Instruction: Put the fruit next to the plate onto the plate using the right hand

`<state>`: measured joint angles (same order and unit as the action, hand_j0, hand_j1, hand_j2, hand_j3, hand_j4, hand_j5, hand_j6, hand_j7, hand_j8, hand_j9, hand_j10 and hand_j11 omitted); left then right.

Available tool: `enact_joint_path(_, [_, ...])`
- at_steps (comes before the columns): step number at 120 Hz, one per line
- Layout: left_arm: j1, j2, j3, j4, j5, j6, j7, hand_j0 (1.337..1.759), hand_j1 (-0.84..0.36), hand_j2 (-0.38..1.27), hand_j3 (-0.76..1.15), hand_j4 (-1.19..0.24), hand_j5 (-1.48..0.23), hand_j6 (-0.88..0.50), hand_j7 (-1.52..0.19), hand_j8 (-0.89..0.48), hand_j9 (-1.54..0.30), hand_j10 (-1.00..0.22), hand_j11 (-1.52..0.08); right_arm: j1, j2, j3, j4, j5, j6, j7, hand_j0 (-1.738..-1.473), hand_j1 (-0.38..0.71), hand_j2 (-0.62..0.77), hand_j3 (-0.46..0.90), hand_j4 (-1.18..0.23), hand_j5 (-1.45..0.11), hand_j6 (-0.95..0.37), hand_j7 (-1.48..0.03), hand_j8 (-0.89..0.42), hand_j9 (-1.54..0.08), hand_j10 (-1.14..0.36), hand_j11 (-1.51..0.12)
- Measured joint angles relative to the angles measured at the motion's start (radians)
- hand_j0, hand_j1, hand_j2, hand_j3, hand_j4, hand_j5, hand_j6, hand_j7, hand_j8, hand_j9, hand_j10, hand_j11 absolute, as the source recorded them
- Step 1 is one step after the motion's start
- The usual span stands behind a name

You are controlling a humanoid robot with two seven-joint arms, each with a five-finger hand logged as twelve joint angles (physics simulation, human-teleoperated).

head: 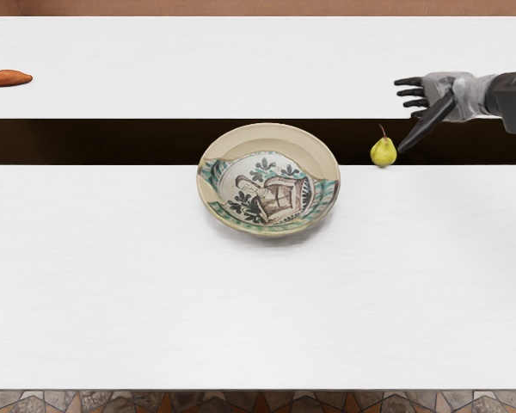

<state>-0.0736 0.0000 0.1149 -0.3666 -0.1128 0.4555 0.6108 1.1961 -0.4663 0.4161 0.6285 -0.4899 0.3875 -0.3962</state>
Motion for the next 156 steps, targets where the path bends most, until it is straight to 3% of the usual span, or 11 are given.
enact_joint_path(18, [0.000,0.000,0.000,0.000,0.000,0.000,0.000,1.658,0.33,0.00,0.00,-0.01,-0.02,-0.01,-0.02,-0.01,-0.02,-0.01,-0.02,-0.023,0.134,-0.056,-0.001,-0.106,-0.309,0.010,-1.658,-0.35,0.00,0.00,0.00,0.00,0.00,0.00,0.00,0.00,0.00,0.00])
enact_joint_path(57, [0.000,0.000,0.000,0.000,0.000,0.000,0.000,1.658,0.33,0.00,0.00,-0.01,-0.02,-0.01,-0.02,-0.01,-0.02,-0.01,-0.02,-0.058,0.181,-0.193,-0.018,-0.188,-0.488,0.015,-1.658,-0.35,0.00,0.00,0.00,0.00,0.00,0.00,0.00,0.00,0.00,0.00])
enact_joint_path(156, [0.000,0.000,0.000,0.000,0.000,0.000,0.000,1.658,0.33,0.00,0.00,-0.01,-0.02,-0.01,-0.02,-0.01,-0.02,-0.01,-0.02,-0.027,0.214,-0.267,-0.039,-0.195,-0.462,0.015,-1.658,-0.02,-0.05,0.00,-0.28,-0.36,-0.28,-0.36,-0.28,-0.36,-0.28,-0.36])
